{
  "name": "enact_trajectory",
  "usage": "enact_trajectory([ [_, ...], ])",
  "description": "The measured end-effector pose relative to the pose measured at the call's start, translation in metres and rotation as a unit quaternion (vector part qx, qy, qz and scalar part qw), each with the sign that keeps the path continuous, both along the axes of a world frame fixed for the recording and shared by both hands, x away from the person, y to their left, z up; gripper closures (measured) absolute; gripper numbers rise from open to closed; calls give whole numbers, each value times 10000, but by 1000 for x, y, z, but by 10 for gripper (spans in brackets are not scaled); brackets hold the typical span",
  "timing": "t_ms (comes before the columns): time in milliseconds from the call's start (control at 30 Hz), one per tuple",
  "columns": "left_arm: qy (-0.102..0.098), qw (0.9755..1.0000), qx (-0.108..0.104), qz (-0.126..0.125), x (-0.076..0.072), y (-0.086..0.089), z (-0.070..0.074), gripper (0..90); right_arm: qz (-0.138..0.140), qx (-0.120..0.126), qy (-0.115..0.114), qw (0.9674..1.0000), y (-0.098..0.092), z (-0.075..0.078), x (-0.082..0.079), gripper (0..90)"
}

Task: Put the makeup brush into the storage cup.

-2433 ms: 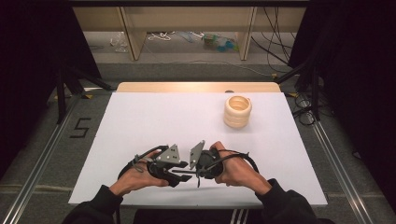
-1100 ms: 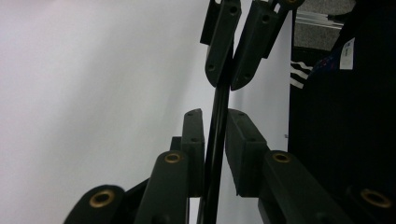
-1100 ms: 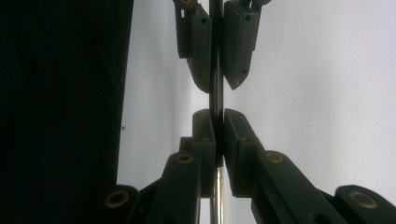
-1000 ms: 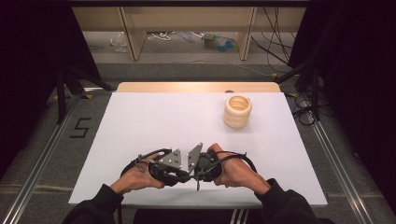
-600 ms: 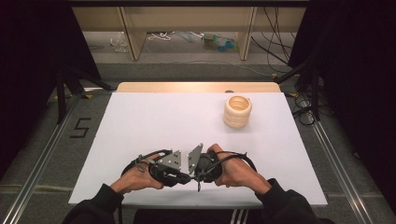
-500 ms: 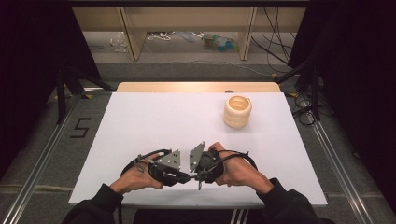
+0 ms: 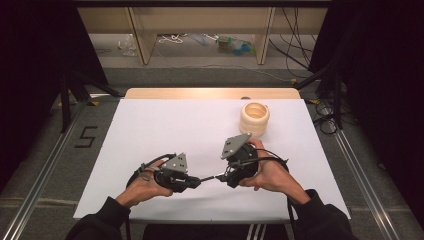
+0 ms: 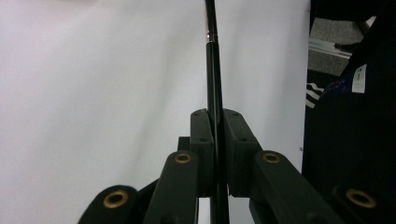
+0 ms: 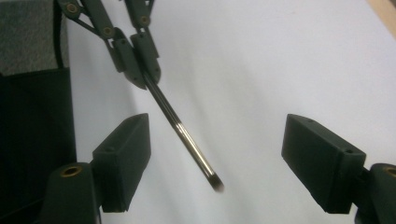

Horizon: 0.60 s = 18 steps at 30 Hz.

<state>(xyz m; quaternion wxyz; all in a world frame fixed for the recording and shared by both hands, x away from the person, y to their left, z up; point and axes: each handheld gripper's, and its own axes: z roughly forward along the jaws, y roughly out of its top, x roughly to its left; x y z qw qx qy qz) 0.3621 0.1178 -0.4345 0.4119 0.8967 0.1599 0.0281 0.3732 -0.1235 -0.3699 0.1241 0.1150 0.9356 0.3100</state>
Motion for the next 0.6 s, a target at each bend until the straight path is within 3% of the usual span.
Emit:
enact_trajectory([
  [200, 8, 9994, -189, 291, 3, 4, -1, 836, -530, 460, 35, 9975, -14, 0, 4, 208],
  [233, -33, 9992, -171, 347, 5, 6, 0, 836, -722, 646, -41, 9953, -20, 0, 6, 193],
  [333, 25, 9982, -359, 470, 6, 7, 0, 836, -901, 799, -22, 9927, -25, 0, 7, 189],
  [367, -18, 9973, -395, 623, 7, 9, 1, 836, -1018, 955, 19, 9902, -30, 1, 9, 188],
  [533, -28, 9946, -606, 836, 7, 11, 2, 835, -1207, 1126, 91, 9862, -38, 0, 9, 178],
  [600, -129, 9916, -762, 1036, 8, 13, 4, 835, -1432, 1313, 149, 9808, -43, -3, 11, 171],
])
